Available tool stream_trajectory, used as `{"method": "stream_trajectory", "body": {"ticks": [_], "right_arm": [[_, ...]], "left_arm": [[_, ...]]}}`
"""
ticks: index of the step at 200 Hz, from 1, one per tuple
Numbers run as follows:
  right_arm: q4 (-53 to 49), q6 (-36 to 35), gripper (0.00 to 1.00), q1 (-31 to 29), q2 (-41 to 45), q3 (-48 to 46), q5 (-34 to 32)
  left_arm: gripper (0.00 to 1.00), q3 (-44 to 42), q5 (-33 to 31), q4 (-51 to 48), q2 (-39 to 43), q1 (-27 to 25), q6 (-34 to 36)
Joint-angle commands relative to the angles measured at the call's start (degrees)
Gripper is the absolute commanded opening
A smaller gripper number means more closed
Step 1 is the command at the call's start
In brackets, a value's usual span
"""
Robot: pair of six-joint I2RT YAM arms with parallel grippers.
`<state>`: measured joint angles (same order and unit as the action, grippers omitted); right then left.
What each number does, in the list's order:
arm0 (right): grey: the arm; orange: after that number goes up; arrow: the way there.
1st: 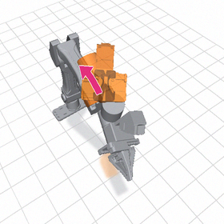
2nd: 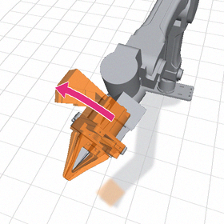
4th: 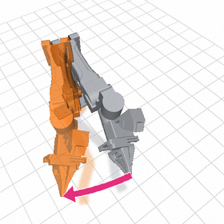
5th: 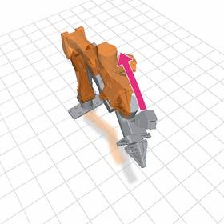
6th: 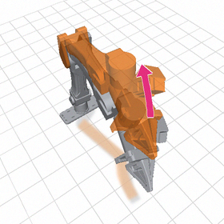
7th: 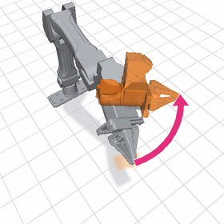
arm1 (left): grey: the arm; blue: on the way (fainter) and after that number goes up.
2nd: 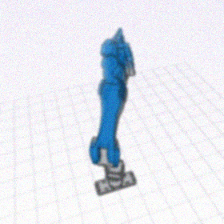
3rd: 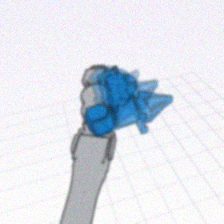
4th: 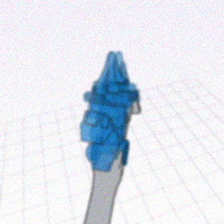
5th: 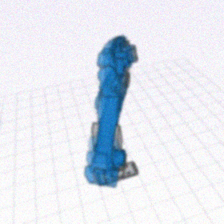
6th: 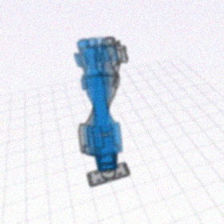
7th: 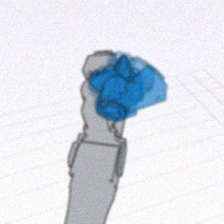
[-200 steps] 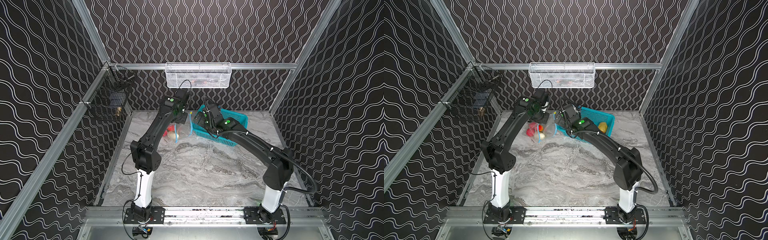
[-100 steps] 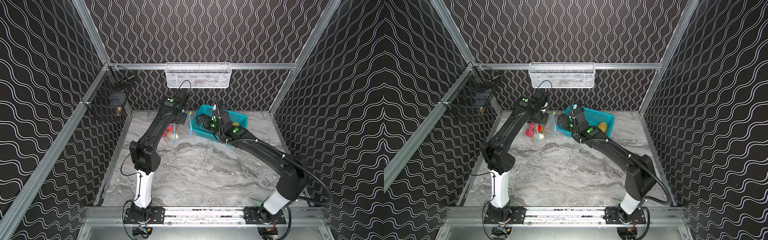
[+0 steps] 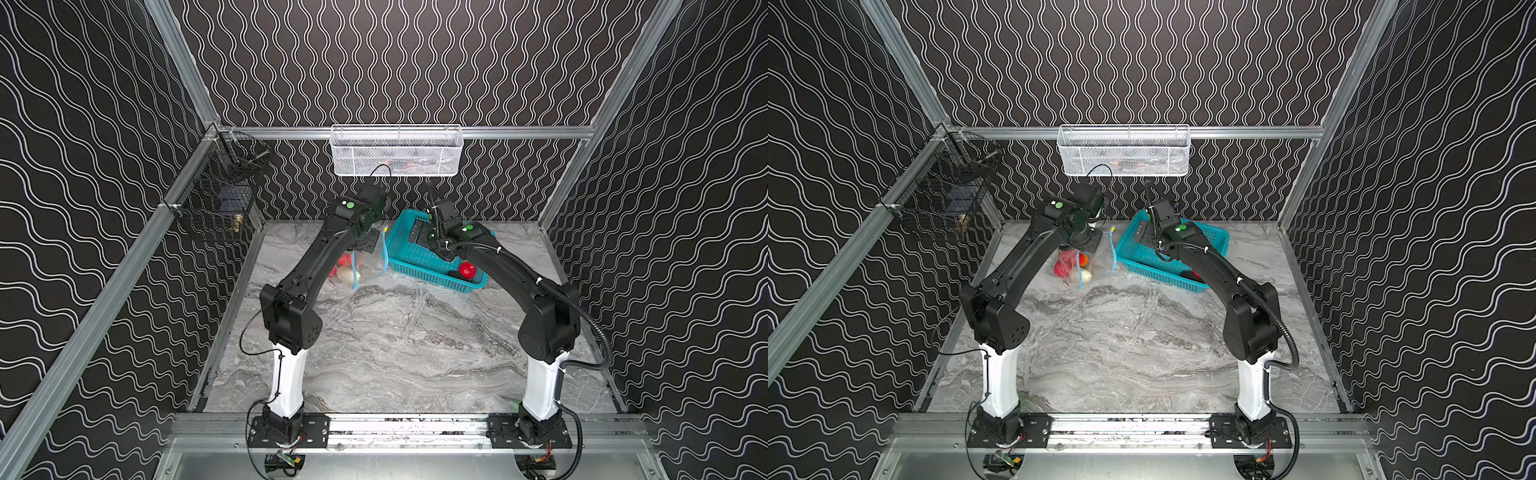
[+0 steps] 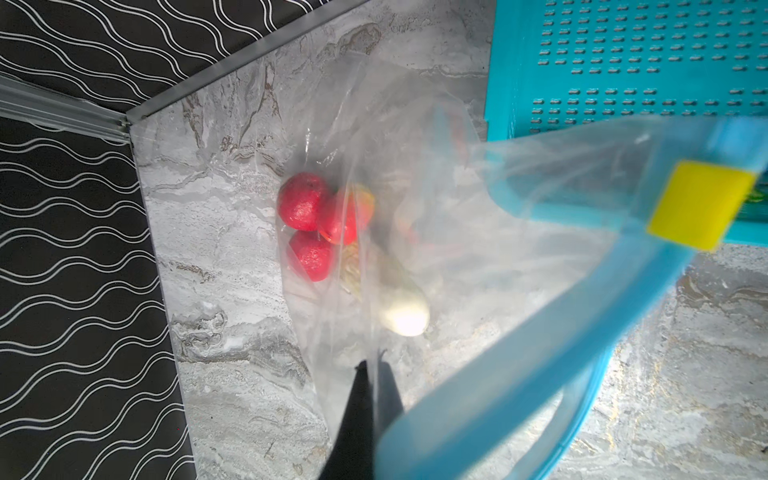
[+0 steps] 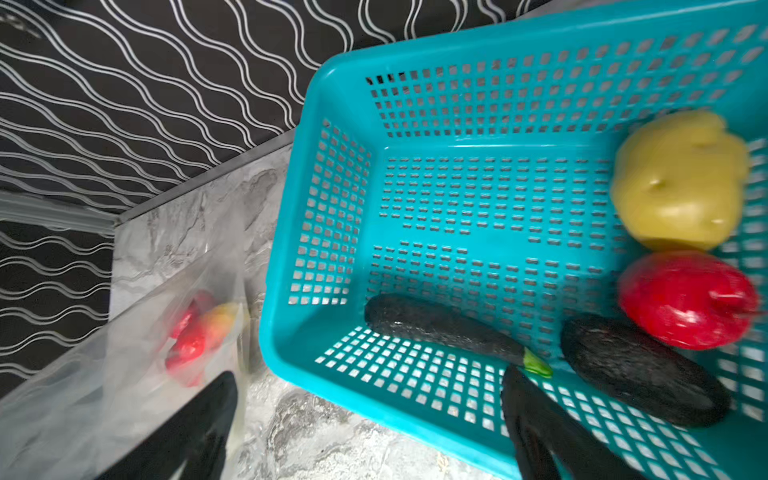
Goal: Place the food in the zip-top bag and seal the zipper
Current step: 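Move the open right gripper back over the teal basket, then lower the right gripper around the yellow potato and close on it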
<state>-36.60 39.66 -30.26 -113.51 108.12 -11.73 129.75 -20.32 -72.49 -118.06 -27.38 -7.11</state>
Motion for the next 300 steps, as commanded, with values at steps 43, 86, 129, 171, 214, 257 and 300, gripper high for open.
{"method": "stream_trajectory", "body": {"ticks": [43, 86, 129, 171, 214, 257, 300], "right_arm": [[-9.8, -0.2, 0.99, 3.7, -2.5, 4.0, -7.9], [-11.2, -0.7, 0.99, 6.7, -4.0, 5.1, -7.7], [-12.8, -1.0, 0.99, 8.2, -6.3, 7.1, -9.8], [-14.7, -1.6, 0.99, 11.5, -11.0, 11.6, -7.8], [-15.0, -1.3, 0.99, 12.1, -12.9, 12.2, -10.9], [-15.0, -2.8, 0.99, 12.3, -15.9, 14.5, -11.6], [-16.5, -4.1, 0.99, 12.7, -19.7, 18.4, -12.3]], "left_arm": [[0.00, 0.5, -1.9, 0.4, -0.2, -0.2, 0.5], [0.00, 2.9, -1.7, -0.5, -0.7, -0.3, 0.5], [0.00, 1.1, -1.4, 0.5, 0.6, -0.3, 0.8], [0.00, 2.8, -2.0, -0.3, 0.2, -1.1, 1.0], [0.00, 2.5, -2.8, -0.2, 0.0, -2.4, 1.0], [0.00, 3.0, -4.4, -0.4, -0.7, -2.4, 0.8], [0.00, 5.0, -4.6, -1.6, -1.8, -2.4, 0.5]]}}
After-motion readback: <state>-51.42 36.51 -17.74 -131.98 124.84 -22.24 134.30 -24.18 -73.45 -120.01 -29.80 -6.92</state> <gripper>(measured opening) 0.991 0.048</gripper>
